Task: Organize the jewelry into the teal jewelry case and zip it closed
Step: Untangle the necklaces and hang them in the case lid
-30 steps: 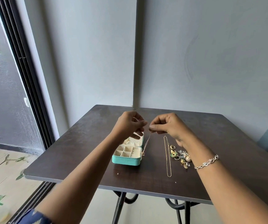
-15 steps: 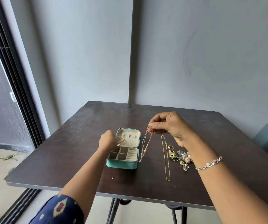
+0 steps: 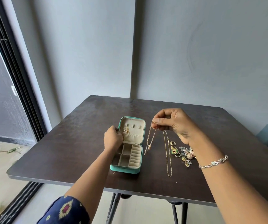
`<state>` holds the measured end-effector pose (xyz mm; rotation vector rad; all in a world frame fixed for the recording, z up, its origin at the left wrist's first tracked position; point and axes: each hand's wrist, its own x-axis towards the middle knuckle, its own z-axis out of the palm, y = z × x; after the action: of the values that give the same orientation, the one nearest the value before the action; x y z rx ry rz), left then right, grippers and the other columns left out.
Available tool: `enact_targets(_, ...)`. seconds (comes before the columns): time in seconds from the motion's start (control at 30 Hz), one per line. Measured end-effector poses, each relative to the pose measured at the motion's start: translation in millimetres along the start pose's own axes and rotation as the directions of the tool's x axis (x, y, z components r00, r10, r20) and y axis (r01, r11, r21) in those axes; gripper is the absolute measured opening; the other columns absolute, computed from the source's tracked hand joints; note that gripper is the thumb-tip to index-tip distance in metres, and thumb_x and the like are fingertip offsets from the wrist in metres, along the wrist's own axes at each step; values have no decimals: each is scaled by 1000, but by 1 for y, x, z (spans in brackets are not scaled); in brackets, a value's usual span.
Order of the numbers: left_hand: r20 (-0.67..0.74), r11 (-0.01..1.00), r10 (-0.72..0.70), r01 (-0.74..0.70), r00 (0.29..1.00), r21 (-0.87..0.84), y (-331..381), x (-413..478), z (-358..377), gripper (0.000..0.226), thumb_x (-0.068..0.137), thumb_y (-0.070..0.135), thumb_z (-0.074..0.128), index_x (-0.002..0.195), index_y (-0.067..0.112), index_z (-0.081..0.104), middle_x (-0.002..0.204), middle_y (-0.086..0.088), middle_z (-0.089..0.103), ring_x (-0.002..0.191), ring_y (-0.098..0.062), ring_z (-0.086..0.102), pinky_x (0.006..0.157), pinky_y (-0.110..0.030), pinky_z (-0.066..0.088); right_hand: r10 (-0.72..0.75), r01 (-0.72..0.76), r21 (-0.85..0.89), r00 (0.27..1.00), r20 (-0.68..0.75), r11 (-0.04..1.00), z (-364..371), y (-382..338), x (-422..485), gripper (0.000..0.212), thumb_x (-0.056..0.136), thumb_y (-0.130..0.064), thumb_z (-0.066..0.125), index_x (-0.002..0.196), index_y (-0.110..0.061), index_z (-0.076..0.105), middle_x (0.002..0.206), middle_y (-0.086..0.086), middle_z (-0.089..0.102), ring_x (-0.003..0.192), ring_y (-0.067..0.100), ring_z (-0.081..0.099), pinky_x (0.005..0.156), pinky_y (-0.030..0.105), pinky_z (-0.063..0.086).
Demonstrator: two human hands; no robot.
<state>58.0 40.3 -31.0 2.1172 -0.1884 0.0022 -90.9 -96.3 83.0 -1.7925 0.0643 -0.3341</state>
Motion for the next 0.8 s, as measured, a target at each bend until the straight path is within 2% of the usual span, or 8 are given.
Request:
enact_targets(0.2, -30, 976, 18, -24, 999, -217, 14, -22, 17, 12, 89, 9, 50, 93, 3, 60, 92, -12, 65, 92, -29, 57, 73, -29, 37, -6, 6, -14, 1000, -14, 1000, -6, -2, -3, 13, 79, 0, 64, 70, -9, 63, 58, -1, 68, 55, 7, 62, 56, 16, 49)
enact_targets(0.37, 38, 964, 112, -99, 993, -245, 14, -34, 30, 12, 90, 9, 50, 89, 3, 62, 75, -3, 58, 73, -21, 50, 63, -27, 32, -4, 2, -63, 999, -36, 998, -8, 1, 0, 16, 79, 3, 64, 68, -9, 62, 55, -2, 66, 53, 5, 61, 52, 13, 48)
enact_targets(0.43, 70, 948, 122, -95, 990, -304, 10, -34, 32, 12, 91, 10, 51, 88, 6, 61, 72, -2, 58, 71, -21, 51, 63, -28, 35, -10, 6, -77, 999, -46, 997, -8, 4, 3, 17, 79, 4, 64, 67, -9, 62, 55, -2, 66, 52, 5, 62, 52, 12, 48)
enact_targets(0.53, 131, 911, 152, -88, 980, -402, 4, -31, 33, 12, 92, 9, 49, 89, 10, 60, 76, 0, 61, 74, -19, 55, 73, -36, 46, -33, 25, -119, 997, -68, 993, -8, 7, 10, 18, 79, 5, 64, 67, -9, 62, 54, -3, 65, 52, 4, 60, 52, 11, 46)
enact_targets(0.67, 174, 875, 228, -123, 958, -469, -11, -32, 33, 16, 93, 5, 47, 98, 15, 59, 89, -1, 64, 80, -16, 58, 81, -40, 49, -83, 68, -223, 995, -62, 972, -4, 14, 22, 21, 78, 8, 63, 66, -9, 62, 57, 1, 62, 51, 0, 58, 58, 12, 48)
enact_targets(0.73, 158, 862, 261, -157, 952, -482, -15, -33, 34, 19, 93, 5, 47, 100, 18, 58, 91, -1, 65, 79, -12, 57, 77, -34, 49, -107, 87, -303, 993, -51, 949, -2, 21, 28, 22, 78, 7, 64, 65, -11, 62, 60, 3, 63, 55, 4, 58, 64, 19, 50)
enact_targets(0.8, 148, 854, 274, -170, 950, -491, -16, -33, 34, 20, 93, 6, 47, 102, 19, 59, 92, 0, 66, 79, -12, 58, 78, -35, 49, -115, 82, -388, 991, -63, 918, 0, 29, 34, 21, 77, 2, 66, 65, -14, 64, 62, 4, 65, 61, 11, 60, 70, 31, 52)
